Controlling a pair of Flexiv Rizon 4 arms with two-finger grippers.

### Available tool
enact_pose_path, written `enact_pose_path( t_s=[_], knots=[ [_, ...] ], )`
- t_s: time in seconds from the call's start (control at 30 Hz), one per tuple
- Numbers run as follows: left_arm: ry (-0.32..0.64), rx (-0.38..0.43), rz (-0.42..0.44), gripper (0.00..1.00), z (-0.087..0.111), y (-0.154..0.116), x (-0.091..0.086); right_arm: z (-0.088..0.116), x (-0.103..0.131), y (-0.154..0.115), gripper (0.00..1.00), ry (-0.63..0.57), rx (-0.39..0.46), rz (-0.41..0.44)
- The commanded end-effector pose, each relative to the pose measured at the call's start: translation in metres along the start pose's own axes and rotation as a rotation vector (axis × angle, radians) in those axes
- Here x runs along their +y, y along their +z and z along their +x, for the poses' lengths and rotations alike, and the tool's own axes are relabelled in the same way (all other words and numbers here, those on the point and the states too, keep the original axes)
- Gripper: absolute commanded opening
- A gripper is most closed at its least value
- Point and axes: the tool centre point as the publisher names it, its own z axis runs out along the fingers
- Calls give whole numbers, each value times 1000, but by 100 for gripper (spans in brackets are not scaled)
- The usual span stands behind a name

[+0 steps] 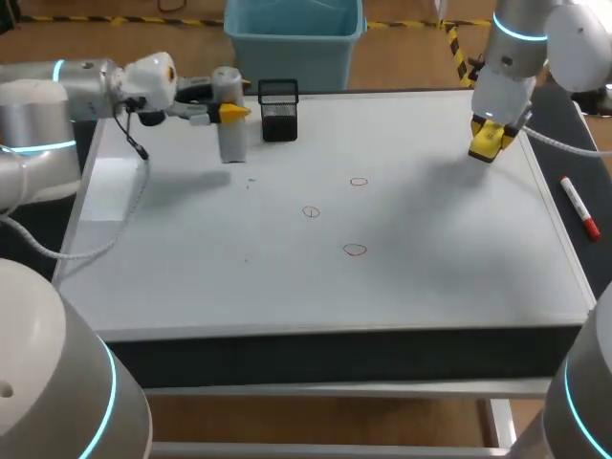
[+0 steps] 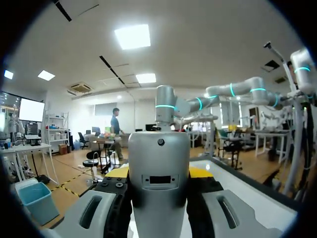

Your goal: Pick up the inspection probe, press it on each red-marked spot on the whiteboard one by one, put down the probe, pick up the eraser, and wipe off all the red marks.

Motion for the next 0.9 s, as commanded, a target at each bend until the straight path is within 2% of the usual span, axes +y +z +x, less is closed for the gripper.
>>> enact_pose_path(
  t_s=[0.03, 0.2, 0.37, 0.9],
  knots=[
    [10, -22, -18, 0, -6, -28, -9, 1, 0, -1, 0, -2, 3, 1],
    [16, -61, -7, 0, -22, -52, -9, 1, 0, -1, 0, -2, 3, 1],
    [12, -82, 3, 0, -31, -66, -5, 1, 0, -1, 0, -2, 3, 1],
    [3, -110, 30, 0, -40, -83, -2, 1, 0, -1, 0, -2, 3, 1]
  ],
)
